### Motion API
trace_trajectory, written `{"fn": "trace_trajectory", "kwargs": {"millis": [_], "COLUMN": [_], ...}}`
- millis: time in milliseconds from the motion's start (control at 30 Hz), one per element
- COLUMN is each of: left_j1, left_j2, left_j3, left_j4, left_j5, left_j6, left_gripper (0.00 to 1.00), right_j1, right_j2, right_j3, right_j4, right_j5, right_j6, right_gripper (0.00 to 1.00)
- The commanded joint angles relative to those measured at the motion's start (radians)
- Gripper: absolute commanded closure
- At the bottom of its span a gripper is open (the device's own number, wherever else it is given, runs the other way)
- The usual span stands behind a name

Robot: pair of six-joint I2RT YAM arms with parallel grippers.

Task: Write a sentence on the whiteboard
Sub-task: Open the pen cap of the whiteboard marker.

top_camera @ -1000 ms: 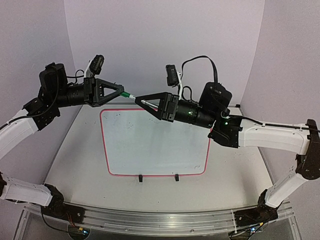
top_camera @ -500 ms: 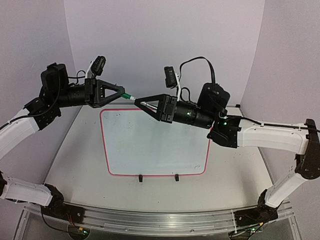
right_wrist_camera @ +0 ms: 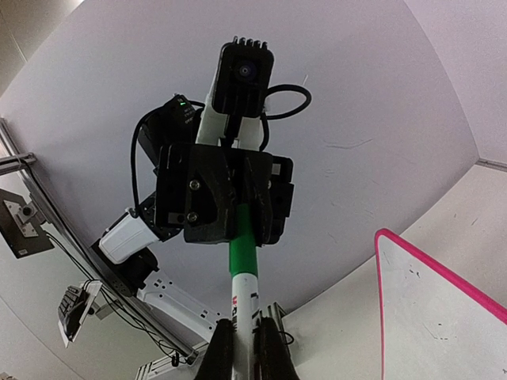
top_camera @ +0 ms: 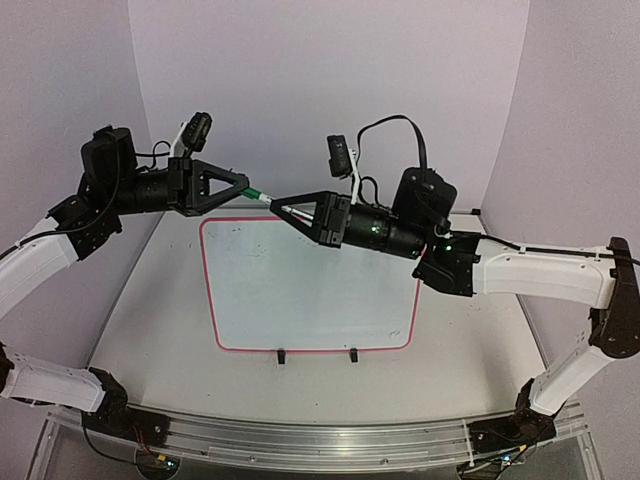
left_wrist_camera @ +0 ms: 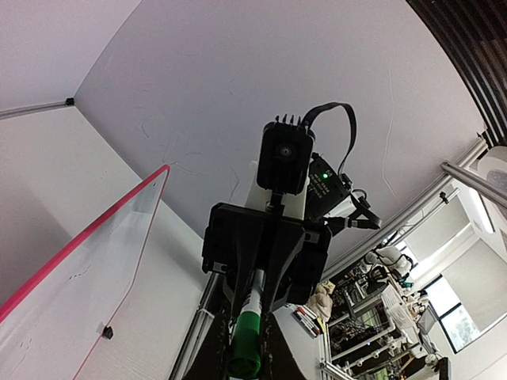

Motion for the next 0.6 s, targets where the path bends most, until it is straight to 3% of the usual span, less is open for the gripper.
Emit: {"fn": "trace_trajectory", "kwargs": {"millis": [0,367,567], "left_j1": [-0.002,0.029,0.157], "left_j2": [-0.009,-0.01,0.014], "left_j3": [-0.017,0.149,0.169], "left_j4": [-0.004,-0.055,0.052], "left_j5": [-0.02,-0.172,-0.102], "left_j6": [0.018,0.099,0.011], "left_gripper": [1.0,1.0,1.0], "right_j1": [0.012,0.01,0.003], "right_j2": [-0.025,-0.184,-0.311], "right_j3": [0.0,-0.168,-0.227], "right_j4": [0.081,0.06,0.006], "right_j5": [0.026,0.142,0.188], "right_j6": [-0.022,-0.073,-0.126], "right_gripper": [1.0,1.0,1.0]}}
